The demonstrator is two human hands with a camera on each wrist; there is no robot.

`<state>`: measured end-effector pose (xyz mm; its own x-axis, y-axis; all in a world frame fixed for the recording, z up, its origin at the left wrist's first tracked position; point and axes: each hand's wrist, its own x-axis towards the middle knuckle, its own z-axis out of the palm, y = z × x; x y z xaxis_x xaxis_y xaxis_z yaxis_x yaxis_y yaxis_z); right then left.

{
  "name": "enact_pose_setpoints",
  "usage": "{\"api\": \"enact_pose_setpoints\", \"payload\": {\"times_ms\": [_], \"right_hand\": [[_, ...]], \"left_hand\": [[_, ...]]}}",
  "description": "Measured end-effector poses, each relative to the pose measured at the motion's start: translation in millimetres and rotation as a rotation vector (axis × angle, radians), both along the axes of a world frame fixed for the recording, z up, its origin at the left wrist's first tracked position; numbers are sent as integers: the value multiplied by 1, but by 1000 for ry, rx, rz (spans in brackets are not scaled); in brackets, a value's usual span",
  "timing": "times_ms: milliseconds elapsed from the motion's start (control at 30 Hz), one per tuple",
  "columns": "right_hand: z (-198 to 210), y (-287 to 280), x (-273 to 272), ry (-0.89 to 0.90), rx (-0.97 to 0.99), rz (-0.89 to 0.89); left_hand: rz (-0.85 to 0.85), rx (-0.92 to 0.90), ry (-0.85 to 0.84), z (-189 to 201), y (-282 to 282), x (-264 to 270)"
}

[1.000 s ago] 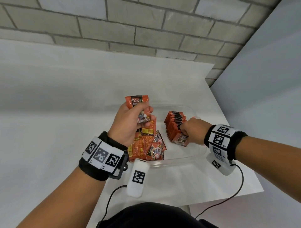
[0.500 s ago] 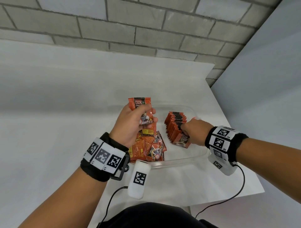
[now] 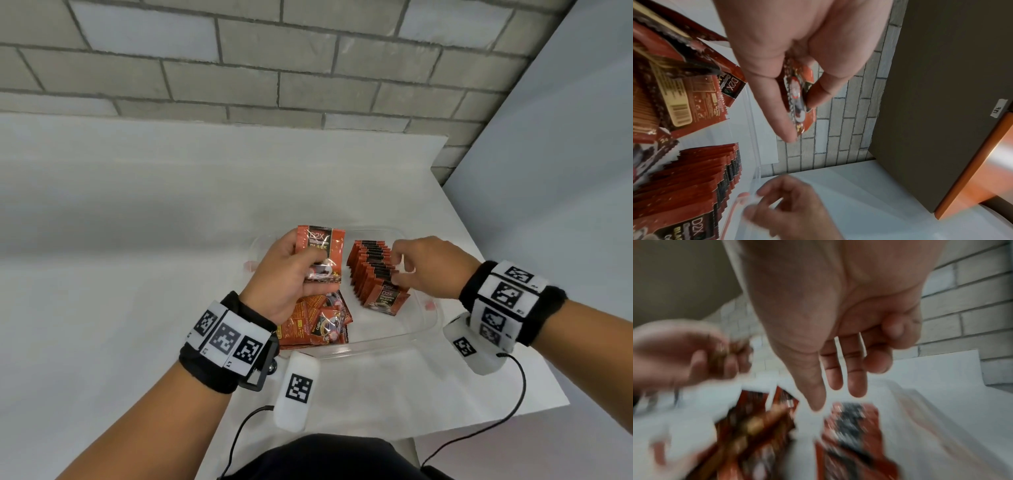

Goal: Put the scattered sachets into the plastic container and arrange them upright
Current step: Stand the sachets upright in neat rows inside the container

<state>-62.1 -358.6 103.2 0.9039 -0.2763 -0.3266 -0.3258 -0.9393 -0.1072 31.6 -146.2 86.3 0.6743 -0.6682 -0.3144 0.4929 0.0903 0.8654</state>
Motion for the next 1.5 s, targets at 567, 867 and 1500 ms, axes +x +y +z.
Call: {"api": "enact_pose_setpoints", "payload": {"times_ms": [567,867,1500], "right_hand": [[31,10,-12,-500,704,-215],[-7,2,-27,-48,99,-24],[-27,12,-3,146,-401,270]], "left_hand": [[-85,120,-19,21,-34,-15],[-66,283,253,12,-73,-29],[-85,362,424,6,-86,-40]]}}
